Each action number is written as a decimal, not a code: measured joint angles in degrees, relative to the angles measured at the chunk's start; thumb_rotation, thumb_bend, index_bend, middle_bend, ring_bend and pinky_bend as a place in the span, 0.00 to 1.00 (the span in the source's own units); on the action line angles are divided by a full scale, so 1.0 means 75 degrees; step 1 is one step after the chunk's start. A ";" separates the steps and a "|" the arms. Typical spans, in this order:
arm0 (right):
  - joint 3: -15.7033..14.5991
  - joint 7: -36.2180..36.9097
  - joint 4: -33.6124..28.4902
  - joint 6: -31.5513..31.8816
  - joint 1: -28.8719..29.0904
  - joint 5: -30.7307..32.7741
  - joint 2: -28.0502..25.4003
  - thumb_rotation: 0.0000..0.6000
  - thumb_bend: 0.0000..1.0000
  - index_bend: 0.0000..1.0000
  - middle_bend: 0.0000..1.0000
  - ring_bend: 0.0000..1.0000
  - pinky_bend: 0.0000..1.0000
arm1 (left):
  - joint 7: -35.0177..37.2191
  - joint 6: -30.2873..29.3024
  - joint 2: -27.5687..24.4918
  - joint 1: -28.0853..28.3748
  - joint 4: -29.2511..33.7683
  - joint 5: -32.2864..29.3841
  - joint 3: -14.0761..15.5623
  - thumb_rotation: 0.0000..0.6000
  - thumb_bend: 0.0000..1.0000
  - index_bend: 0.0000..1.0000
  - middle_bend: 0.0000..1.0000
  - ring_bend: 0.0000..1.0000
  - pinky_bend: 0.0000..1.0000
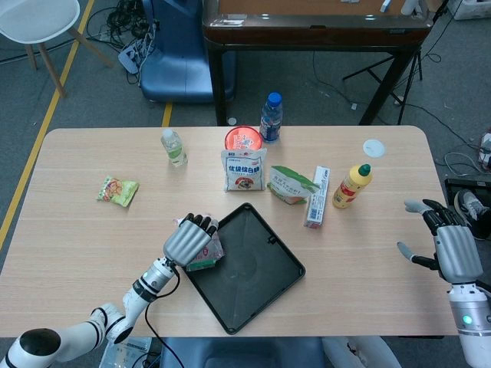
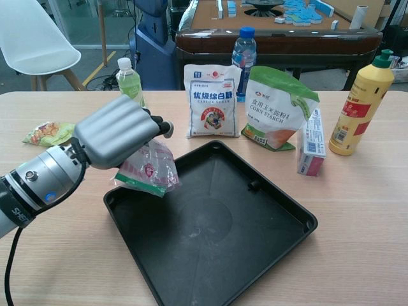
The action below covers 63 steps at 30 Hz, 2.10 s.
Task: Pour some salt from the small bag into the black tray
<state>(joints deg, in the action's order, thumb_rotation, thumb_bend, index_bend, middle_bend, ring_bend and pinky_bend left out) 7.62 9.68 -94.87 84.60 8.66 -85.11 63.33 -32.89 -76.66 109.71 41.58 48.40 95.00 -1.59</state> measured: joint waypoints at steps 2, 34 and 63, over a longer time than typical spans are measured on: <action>0.0001 0.0012 0.0008 -0.0009 0.0003 0.0003 0.0003 1.00 0.21 0.23 0.31 0.16 0.20 | -0.0277 -0.0010 0.0063 -0.0010 -0.0184 0.0041 0.0016 1.00 0.18 0.33 0.56 0.52 0.69; 0.0026 0.0049 0.0057 -0.0030 0.0013 0.0047 0.0012 1.00 0.21 0.23 0.31 0.16 0.20 | 0.0021 0.0132 0.0078 -0.0095 -0.0561 0.0128 0.0061 1.00 0.18 0.30 0.56 0.51 0.65; 0.0050 0.0021 0.0032 -0.0038 0.0008 0.0098 0.0006 1.00 0.21 0.23 0.31 0.16 0.20 | 0.3450 0.3181 -0.1332 -0.0121 0.2676 -0.3839 -0.2041 1.00 0.18 0.30 0.55 0.51 0.64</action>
<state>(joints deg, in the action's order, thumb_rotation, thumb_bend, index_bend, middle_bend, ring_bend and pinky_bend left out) 8.00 9.84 -94.63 84.32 8.72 -84.37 63.38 -7.01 -52.81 99.72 40.67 68.48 66.20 -16.89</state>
